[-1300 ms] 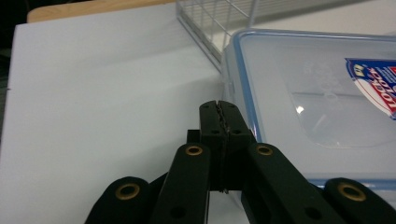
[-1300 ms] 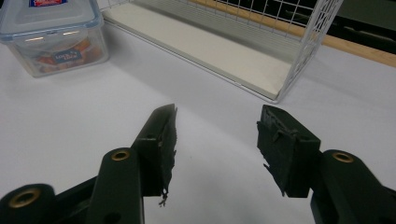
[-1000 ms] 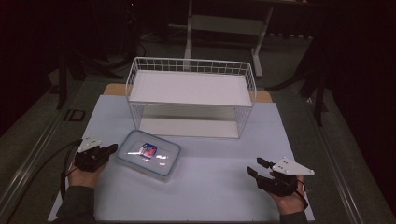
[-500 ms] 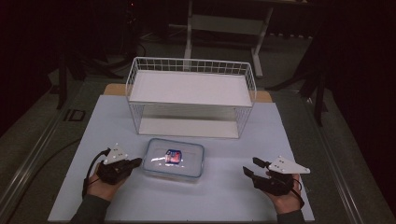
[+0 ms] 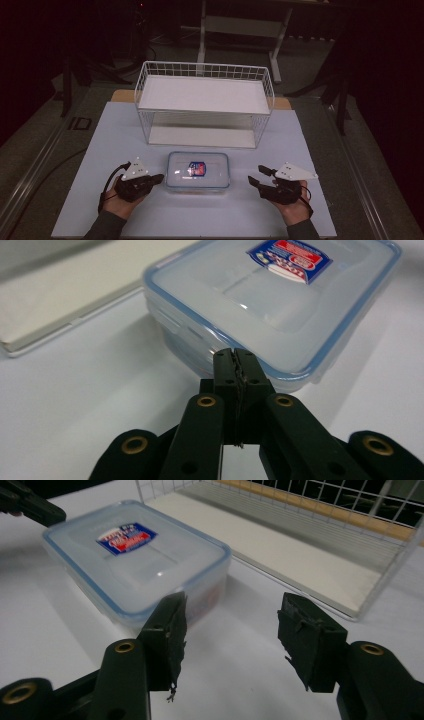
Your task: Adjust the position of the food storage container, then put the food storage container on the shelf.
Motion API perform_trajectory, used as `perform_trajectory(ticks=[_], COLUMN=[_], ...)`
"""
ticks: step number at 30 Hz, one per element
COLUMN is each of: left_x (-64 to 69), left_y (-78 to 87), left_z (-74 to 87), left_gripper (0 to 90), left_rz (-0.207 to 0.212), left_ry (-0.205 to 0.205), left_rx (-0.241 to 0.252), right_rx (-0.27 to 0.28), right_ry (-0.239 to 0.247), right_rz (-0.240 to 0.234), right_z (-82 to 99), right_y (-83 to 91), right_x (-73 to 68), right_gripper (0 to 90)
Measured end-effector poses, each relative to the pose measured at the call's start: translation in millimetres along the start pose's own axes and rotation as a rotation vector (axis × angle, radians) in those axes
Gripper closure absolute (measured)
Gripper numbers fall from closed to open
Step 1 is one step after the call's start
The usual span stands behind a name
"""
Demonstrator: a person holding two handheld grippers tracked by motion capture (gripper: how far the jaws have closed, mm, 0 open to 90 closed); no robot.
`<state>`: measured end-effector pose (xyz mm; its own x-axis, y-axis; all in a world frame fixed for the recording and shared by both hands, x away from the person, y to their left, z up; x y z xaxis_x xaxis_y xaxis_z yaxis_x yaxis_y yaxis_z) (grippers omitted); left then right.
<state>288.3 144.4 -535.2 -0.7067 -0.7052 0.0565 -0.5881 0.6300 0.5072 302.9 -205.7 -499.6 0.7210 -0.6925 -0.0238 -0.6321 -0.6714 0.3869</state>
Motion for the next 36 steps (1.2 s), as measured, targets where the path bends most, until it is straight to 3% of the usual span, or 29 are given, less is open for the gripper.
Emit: perform_trajectory(ticks=[8, 10, 14, 18, 20, 25, 30, 36], left_x=[-11.7, -13.9, -16.0, -17.5, -19.1, -18.1, -17.2, -15.2], left_y=[14.1, 15.8, 15.7, 14.4, 13.5, 10.7, 1.2, -11.8], left_z=[-8.1, -9.8, -10.1, -11.7, -14.3, -18.2, -19.1, -13.5], left_gripper=[77.9, 71.7, 60.1, 54.9, 50.0, 43.5, 36.7, 34.4], left_rz=[-0.049, -0.059, -0.056, -0.055, -0.051, -0.03, 0.011, -0.001], left_ry=[0.034, 0.046, 0.084, 0.114, 0.154, 0.204, 0.248, 0.207], left_rx=[0.082, 0.1, 0.114, 0.126, 0.143, 0.166, 0.149, 0.072], right_rx=[0.015, 0.014, 0.008, -0.002, -0.012, -0.037, -0.068, -0.12], right_ry=[-0.013, -0.011, -0.011, -0.021, -0.024, -0.031, -0.066, -0.136], right_rz=[-0.023, -0.03, -0.041, -0.053, -0.062, -0.08, -0.108, -0.144], right_z=[-8.6, -9.7, -11.2, -11.1, -10.1, -7.1, -3.3, 3.8], right_y=[-15.1, -19.1, -25.7, -31.4, -35.2, -44.5, -56.6, -70.8], right_x=[-7.5, -9.6, -12.9, -15.1, -16.7, -20.3, -23.6, -28.2], right_gripper=[42.9, 42.7, 41.6, 40.6, 40.4, 39.1, 35.5, 25.3])
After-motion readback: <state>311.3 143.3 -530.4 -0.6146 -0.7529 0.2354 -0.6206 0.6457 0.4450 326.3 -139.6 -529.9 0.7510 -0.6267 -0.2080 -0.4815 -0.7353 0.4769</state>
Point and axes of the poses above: each handheld gripper's, and its own axes: y roughly backward along the jaws, z roughly out of its underside, x roughly to its right, the point moved 7 cm from there along -y, roughly forward along the jaws, and after that the axes turned 6 degrees about x, right-handed, at the moved point
